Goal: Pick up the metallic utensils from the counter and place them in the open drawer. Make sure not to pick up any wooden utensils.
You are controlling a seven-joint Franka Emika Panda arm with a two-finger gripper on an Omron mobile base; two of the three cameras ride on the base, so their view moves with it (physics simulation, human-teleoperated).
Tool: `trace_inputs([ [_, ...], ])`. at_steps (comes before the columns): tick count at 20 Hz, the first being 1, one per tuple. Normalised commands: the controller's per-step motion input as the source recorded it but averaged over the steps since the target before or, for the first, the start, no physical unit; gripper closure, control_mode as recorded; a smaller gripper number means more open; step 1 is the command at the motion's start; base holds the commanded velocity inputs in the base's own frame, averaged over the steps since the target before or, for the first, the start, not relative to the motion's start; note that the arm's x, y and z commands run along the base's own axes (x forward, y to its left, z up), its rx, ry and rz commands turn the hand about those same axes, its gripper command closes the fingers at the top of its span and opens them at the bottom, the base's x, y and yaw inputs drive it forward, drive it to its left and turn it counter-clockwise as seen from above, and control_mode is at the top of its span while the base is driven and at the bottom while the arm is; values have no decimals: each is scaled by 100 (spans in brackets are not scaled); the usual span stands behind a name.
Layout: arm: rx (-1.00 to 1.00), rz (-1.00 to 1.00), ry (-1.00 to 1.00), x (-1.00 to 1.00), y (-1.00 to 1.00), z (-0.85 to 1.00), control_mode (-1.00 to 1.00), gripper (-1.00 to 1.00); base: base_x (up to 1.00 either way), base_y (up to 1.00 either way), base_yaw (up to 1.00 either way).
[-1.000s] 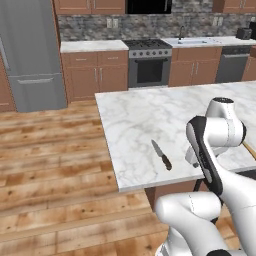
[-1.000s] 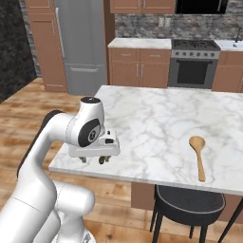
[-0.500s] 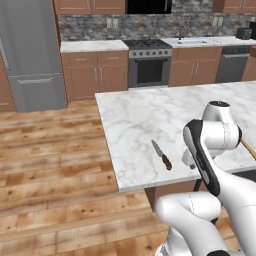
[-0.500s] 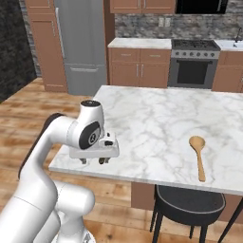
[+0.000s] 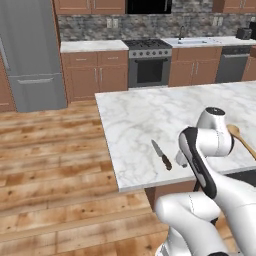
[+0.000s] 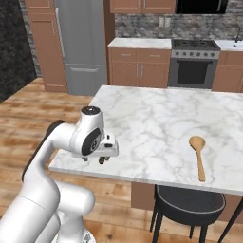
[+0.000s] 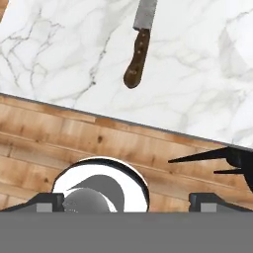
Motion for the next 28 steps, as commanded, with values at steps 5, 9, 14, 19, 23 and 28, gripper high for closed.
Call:
trace_inputs([
  [5, 4, -2, -14, 40, 2, -24, -100, -100, 0, 0, 0],
  [9, 6, -3, -1, 47, 4, -19, -100, -100, 0, 0, 0],
  [14, 3, -5, 4, 52, 2, -16, -100, -100, 0, 0, 0],
  [19, 0, -2, 13, 64, 1, -9, -100, -100, 0, 0, 0],
  [23, 0, 0, 15, 60, 0, -10, -100, -100, 0, 0, 0],
  [28, 0, 0, 12, 49, 0, -21, -100, -100, 0, 0, 0],
])
